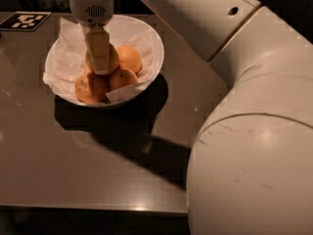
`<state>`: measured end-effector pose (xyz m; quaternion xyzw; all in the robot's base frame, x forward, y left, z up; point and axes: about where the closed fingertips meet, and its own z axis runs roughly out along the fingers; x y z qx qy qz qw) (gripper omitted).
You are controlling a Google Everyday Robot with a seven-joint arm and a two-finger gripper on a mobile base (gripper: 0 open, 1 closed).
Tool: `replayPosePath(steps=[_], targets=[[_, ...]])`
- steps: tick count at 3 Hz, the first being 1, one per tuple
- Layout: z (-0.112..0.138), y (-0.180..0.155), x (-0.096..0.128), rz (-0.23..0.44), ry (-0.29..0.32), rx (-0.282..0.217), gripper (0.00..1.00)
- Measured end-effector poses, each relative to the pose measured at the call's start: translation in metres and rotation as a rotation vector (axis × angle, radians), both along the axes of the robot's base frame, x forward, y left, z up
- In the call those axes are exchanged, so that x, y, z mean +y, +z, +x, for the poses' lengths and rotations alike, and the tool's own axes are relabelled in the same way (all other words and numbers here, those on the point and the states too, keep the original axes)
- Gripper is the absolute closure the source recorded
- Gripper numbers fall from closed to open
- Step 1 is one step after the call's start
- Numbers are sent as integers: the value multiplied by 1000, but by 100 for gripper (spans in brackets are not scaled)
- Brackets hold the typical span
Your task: Pick orange from white bowl
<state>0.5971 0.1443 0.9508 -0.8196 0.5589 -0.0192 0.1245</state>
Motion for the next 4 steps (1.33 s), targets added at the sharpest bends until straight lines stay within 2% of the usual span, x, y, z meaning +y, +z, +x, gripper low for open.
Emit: replayPosePath(steps=[3, 4], targets=[[8, -25, -14, 1, -17, 46, 23], [8, -25, -14, 1, -17, 46, 41]])
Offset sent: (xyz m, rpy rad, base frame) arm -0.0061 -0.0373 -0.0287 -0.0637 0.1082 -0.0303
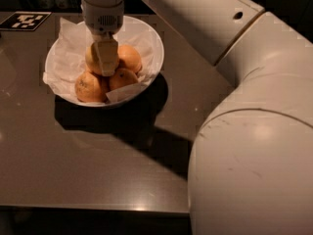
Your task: Pick orange from white bowl
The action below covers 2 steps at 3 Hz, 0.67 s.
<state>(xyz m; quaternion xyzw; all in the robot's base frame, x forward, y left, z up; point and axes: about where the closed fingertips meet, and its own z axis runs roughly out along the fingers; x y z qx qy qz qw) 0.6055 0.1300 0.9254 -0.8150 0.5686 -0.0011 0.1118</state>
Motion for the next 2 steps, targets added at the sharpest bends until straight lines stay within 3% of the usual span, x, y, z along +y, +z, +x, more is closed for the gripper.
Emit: replayPosePath(steps=[2], targets=[[1, 6, 4, 32, 11, -29, 88]])
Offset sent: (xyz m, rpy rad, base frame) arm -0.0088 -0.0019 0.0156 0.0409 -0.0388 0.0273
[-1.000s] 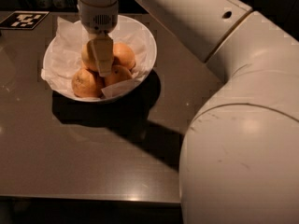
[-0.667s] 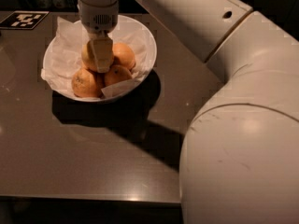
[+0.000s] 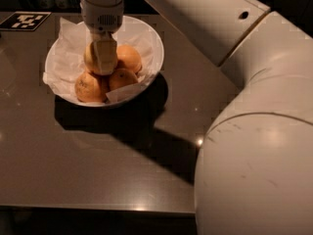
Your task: Pick orange from white bowl
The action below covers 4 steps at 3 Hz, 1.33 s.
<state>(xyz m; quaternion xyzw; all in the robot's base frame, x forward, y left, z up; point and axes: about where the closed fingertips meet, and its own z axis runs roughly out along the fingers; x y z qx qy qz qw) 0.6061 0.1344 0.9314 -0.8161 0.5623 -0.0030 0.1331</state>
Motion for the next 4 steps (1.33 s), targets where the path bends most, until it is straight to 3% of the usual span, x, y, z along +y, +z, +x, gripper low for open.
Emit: replayPosePath(steps=[1, 2, 4], targets=[[-23, 28, -10, 71, 4, -69, 100], [-63, 61, -33, 136, -22, -140, 100], [-138, 95, -69, 201, -81, -160, 100]])
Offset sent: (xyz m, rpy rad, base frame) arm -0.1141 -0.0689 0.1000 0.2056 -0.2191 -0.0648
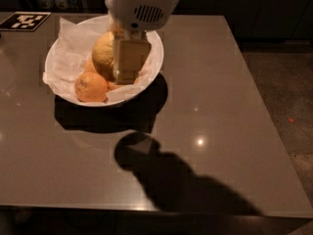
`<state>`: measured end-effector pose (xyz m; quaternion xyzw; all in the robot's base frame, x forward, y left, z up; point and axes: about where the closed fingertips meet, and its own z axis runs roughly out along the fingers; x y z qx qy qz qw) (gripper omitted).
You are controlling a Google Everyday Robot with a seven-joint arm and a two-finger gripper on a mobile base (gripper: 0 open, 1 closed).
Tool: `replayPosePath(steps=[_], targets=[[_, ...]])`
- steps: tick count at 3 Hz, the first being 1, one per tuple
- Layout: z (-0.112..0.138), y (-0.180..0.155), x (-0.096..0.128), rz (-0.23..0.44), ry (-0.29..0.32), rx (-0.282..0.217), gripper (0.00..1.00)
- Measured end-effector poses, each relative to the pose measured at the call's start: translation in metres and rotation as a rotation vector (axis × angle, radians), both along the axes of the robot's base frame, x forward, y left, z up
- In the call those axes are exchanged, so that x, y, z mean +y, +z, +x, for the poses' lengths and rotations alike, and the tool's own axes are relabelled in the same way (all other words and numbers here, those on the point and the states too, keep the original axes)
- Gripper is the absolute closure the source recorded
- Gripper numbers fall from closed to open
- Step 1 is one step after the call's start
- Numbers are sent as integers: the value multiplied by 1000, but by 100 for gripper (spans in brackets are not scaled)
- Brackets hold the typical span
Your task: Pick orange from white bowl
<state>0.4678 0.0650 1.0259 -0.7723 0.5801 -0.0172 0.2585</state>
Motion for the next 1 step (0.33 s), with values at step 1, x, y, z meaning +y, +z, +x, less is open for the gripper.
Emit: replayPosePath(steps=[1], targets=[[-33, 7, -11, 15, -37, 11, 100]])
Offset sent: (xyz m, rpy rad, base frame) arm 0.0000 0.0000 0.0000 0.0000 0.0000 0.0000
